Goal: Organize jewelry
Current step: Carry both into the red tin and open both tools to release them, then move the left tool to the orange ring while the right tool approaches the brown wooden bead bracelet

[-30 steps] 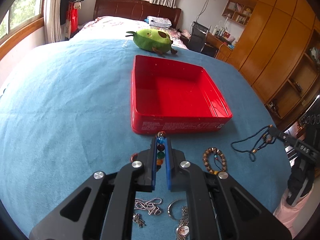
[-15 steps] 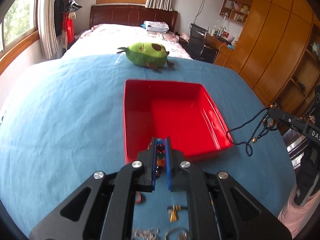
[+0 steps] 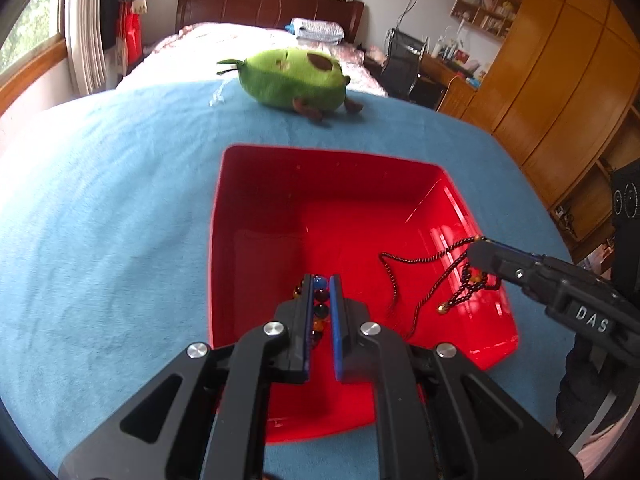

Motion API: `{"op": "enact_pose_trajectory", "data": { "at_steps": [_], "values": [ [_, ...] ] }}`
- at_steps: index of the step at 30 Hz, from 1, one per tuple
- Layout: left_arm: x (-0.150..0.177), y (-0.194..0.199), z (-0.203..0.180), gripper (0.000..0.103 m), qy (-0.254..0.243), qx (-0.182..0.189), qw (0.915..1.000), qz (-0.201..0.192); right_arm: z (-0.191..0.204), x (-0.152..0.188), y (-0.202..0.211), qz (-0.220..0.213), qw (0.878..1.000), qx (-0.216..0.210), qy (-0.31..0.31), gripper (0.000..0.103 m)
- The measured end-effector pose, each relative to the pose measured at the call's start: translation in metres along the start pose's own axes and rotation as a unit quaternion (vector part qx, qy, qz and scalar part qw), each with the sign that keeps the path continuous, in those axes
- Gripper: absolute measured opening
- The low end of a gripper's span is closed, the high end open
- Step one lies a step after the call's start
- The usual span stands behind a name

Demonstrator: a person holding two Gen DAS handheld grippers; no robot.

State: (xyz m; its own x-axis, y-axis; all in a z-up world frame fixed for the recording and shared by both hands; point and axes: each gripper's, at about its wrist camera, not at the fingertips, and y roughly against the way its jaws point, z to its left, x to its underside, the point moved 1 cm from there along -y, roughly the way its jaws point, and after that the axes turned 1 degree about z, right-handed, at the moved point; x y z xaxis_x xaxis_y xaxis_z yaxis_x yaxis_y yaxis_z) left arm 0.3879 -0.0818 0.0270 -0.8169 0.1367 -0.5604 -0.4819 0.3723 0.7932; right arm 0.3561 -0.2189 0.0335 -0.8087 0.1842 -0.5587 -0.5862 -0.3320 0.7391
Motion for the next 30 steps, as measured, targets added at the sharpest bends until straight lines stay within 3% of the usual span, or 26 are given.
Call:
{"op": "enact_pose_trajectory", "data": {
  "at_steps": [6,8,9,10,11,15,18,20,25,30],
  "values": [
    [0.001,-0.026,0.012,0.008,0.011,0.001,0.9996,0.026,-0.006,0.006,-0.017,0.020,1.000,0.013,0.002,0.012],
    [0.002,-0.028,0.011,0.014,0.009,-0.002,0.9996,0.027,-0.008,0.006,-0.015,0.020,1.000,0.017,0.001,0.015],
    [0.002,-0.027,0.011,0.019,0.008,-0.002,0.9996,0.026,-0.008,0.007,-0.014,0.021,1.000,0.019,-0.001,0.021],
    [0.002,-0.026,0.010,0.030,0.009,0.000,0.9997,0.024,-0.009,0.009,-0.011,0.018,1.000,0.024,-0.004,0.035],
    [0.002,-0.022,0.009,0.038,0.009,0.000,0.9998,0.019,-0.008,0.009,-0.008,0.014,1.000,0.028,-0.001,0.036],
    [0.006,-0.005,0.004,0.039,-0.002,-0.007,1.0000,0.001,-0.006,0.013,0.007,0.004,1.000,0.023,-0.002,0.035],
    [0.015,0.014,0.003,0.046,-0.005,-0.017,0.9998,-0.009,-0.001,0.021,0.025,-0.009,1.000,0.028,0.009,0.036],
    [0.023,0.027,0.004,0.058,-0.010,-0.030,0.9993,-0.017,0.002,0.028,0.035,-0.012,1.000,0.026,0.012,0.036],
    [0.056,0.058,0.020,0.058,-0.010,-0.058,0.9981,-0.017,0.006,0.050,0.059,-0.017,0.999,0.026,0.021,0.036],
    [0.090,0.066,0.042,0.057,0.000,-0.082,0.9965,0.015,0.006,0.072,0.073,-0.012,0.999,0.025,0.022,0.035]
  ]
}}
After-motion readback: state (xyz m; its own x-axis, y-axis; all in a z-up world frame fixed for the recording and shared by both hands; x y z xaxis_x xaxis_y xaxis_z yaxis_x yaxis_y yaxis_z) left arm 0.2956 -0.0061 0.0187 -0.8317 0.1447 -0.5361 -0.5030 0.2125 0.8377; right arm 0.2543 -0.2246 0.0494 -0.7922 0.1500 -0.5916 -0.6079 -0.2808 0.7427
